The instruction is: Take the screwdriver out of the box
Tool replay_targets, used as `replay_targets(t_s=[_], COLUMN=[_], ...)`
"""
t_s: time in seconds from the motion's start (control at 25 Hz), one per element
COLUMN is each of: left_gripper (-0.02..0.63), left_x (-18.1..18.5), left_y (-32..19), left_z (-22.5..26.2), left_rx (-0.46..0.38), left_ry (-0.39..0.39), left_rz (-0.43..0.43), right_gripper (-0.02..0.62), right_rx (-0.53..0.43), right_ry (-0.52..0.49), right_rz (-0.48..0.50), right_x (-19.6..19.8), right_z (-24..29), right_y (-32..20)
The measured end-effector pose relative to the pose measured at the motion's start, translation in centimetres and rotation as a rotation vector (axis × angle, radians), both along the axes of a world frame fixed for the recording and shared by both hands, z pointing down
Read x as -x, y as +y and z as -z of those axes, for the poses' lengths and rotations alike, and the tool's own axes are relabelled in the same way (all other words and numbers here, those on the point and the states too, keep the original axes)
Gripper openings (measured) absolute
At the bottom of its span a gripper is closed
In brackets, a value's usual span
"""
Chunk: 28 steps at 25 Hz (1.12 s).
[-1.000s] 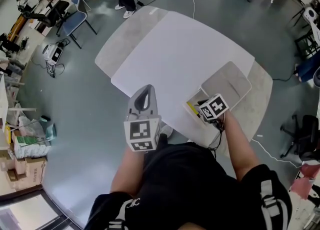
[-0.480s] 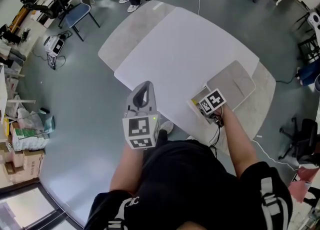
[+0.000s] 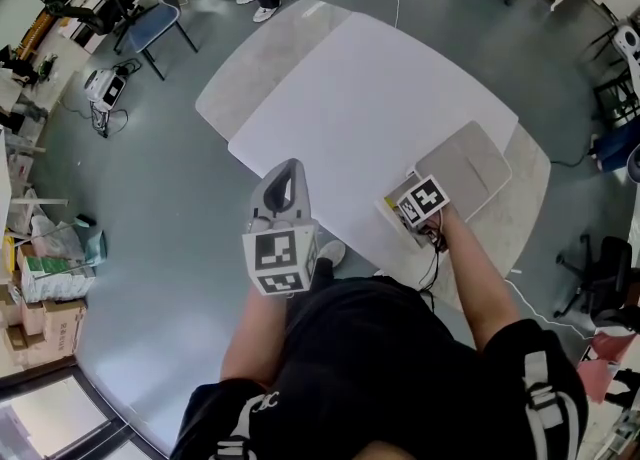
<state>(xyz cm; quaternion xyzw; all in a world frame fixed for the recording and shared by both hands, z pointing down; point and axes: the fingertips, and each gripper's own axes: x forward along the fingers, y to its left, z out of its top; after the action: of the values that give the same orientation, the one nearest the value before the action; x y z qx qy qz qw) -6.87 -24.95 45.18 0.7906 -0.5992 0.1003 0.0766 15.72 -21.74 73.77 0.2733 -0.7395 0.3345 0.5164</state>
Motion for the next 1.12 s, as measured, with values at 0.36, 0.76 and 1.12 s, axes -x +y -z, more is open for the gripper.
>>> replay_targets(t_s=[0.36,0.76,1.12], left_gripper=[0.012,0.012,0.012], left_x=[-0.8,-1.6,-0.7], left_y=[-0.2,0.3,0.9], left_z=[-0.3,-0.4,-0.5], left_rx=[0.009,0.012,0.014], left_ry=[0.005,-0.003,0.001], left_rz=[-0.029,-0.038,-0.003], right_gripper=[0.077,0.029,0.029], right_rx=[0.148,0.256,0.255], right_ry=[-0.167,-0.326,-0.185], right_rz=[-0.206,-0.136,0.045], right_x=[0.9,1.3,1.1], right_z=[-0.7,0.0,-0.4], right_y=[0.2,0.7,1.4])
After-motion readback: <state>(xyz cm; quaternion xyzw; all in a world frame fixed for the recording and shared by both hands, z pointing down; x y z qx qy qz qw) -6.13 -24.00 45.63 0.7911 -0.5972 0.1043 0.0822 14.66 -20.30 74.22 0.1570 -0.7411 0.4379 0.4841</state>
